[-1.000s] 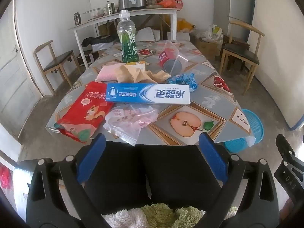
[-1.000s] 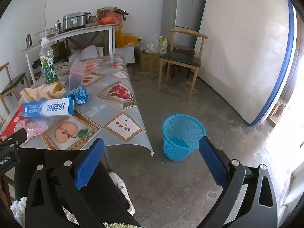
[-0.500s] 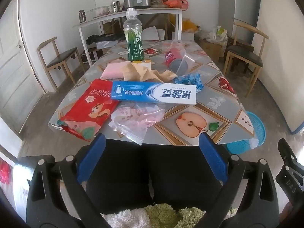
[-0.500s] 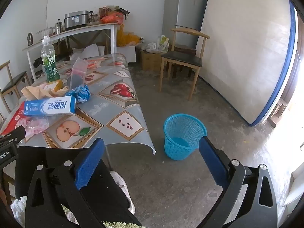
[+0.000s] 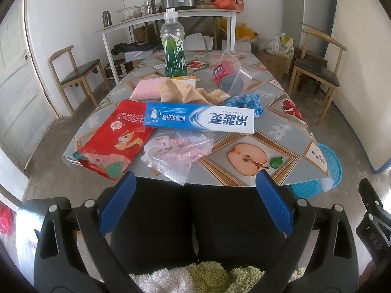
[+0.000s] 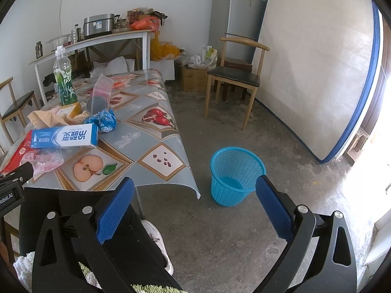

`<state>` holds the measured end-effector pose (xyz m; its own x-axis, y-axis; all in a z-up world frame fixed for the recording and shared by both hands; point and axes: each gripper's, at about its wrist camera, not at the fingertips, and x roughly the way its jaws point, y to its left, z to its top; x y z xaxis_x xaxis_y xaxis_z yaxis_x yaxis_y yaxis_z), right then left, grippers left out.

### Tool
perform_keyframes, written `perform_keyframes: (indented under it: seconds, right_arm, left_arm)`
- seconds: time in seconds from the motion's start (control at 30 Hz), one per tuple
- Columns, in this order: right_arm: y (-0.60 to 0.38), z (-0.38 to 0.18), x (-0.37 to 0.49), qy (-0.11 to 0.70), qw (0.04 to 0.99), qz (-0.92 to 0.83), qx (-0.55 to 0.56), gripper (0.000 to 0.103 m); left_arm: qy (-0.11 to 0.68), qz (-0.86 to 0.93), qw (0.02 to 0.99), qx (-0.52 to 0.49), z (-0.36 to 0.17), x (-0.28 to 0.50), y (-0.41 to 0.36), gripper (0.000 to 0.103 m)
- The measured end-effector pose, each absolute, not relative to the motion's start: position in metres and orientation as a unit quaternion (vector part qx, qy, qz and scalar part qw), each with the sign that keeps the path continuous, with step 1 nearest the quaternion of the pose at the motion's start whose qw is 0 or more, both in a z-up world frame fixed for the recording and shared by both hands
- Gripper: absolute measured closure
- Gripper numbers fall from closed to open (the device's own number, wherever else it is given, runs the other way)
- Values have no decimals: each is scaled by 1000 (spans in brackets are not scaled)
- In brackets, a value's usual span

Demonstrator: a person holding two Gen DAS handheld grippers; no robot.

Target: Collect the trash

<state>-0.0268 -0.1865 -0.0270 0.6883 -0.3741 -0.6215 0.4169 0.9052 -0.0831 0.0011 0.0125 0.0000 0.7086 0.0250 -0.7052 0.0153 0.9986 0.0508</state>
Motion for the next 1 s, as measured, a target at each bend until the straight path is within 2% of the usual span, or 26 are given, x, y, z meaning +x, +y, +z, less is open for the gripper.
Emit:
perform_keyframes:
  seconds: [1.0]
  right_arm:
    - [-178, -26, -21, 334, 919, -206, 25, 6]
  left_arm:
    - [381, 2, 924, 25, -1, 2, 15, 9]
